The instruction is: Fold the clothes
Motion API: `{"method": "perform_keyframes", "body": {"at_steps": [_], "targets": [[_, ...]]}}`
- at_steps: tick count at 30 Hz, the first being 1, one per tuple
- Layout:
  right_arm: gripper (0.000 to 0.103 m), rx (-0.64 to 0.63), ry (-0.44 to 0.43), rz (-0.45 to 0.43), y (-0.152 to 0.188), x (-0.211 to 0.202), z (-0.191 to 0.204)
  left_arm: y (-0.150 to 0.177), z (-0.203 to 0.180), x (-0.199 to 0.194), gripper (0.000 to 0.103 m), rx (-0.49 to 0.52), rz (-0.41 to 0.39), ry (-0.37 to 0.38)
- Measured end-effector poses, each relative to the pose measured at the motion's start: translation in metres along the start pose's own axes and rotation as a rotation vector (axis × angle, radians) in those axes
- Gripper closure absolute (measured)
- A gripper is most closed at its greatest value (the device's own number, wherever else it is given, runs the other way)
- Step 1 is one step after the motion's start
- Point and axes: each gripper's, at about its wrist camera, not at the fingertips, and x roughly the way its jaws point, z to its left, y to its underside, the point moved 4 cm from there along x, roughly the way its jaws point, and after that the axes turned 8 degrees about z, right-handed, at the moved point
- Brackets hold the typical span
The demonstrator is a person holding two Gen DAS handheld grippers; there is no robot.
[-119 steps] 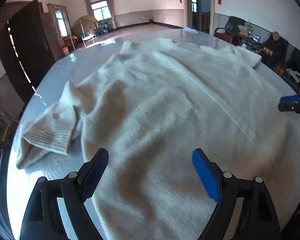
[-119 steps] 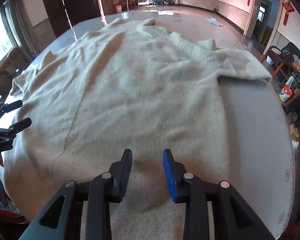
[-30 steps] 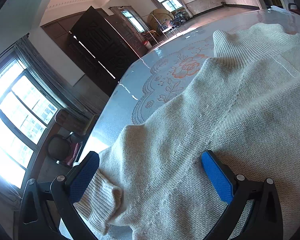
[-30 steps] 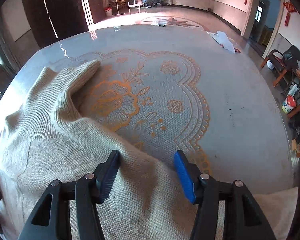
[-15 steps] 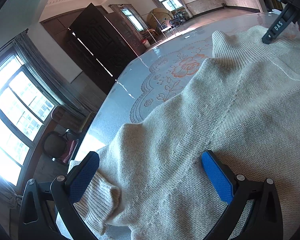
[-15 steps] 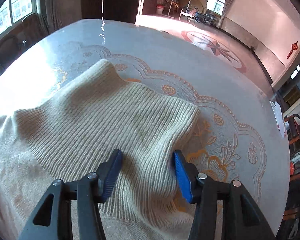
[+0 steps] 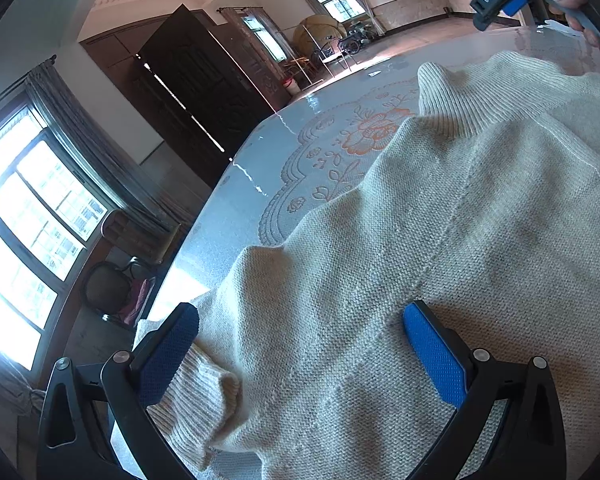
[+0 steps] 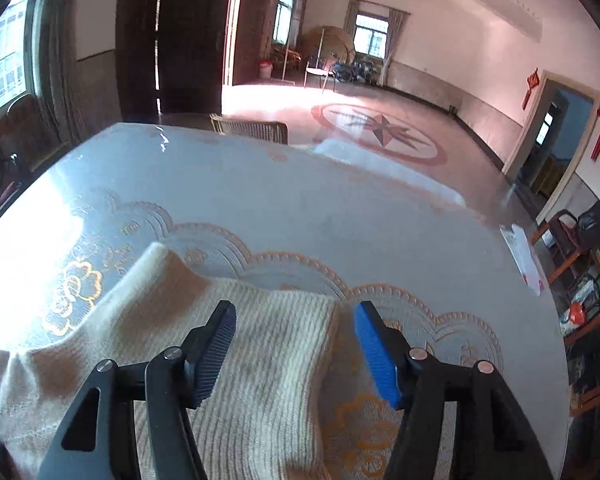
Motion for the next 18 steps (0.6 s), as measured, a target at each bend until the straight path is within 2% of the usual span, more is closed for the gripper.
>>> {"method": "perform_keyframes", "body": {"at_steps": [3, 7, 9, 10, 12, 13, 14, 15, 16, 17, 18], "targets": [[0.038, -0.116, -0.169, 0.081, -0.003, 0.015, 0.048, 0.0, 0.0, 0.0, 0.0, 0.0, 0.0, -0.001], [0.038, -0.134, -0.187, 0.174, 0.012, 0.049, 0.077, -0.002, 0.001, 0.0, 0.0, 0.005, -0.003, -0.009], [0.033, -0.1, -0.16, 0.173, 0.013, 0.059, 0.074, -0.002, 0.0, 0.0, 0.0, 0.009, -0.005, -0.016], [0.029, -0.081, -0.129, 0.161, 0.01, 0.061, 0.07, -0.003, 0.0, 0.0, 0.0, 0.01, -0.006, -0.018], [0.001, -0.022, -0.087, 0.165, 0.004, 0.069, 0.059, -0.003, 0.0, 0.0, 0.0, 0.011, -0.006, -0.02], [0.001, 0.029, -0.092, 0.178, 0.001, 0.073, 0.05, -0.003, 0.0, 0.0, 0.0, 0.01, -0.005, -0.02], [0.002, 0.057, -0.091, 0.183, -0.001, 0.073, 0.045, -0.003, 0.0, 0.0, 0.0, 0.011, -0.006, -0.023], [0.011, 0.067, -0.085, 0.179, -0.002, 0.071, 0.041, -0.002, 0.0, 0.0, 0.0, 0.011, -0.006, -0.022], [0.021, 0.062, -0.088, 0.166, -0.003, 0.065, 0.041, -0.002, 0.0, 0.0, 0.0, 0.011, -0.005, -0.021], [0.039, 0.045, -0.099, 0.144, -0.003, 0.055, 0.042, -0.002, 0.0, 0.0, 0.0, 0.009, -0.005, -0.02], [0.039, 0.028, -0.11, 0.123, -0.003, 0.046, 0.044, -0.002, 0.0, 0.001, 0.0, 0.008, -0.004, -0.017]]}}
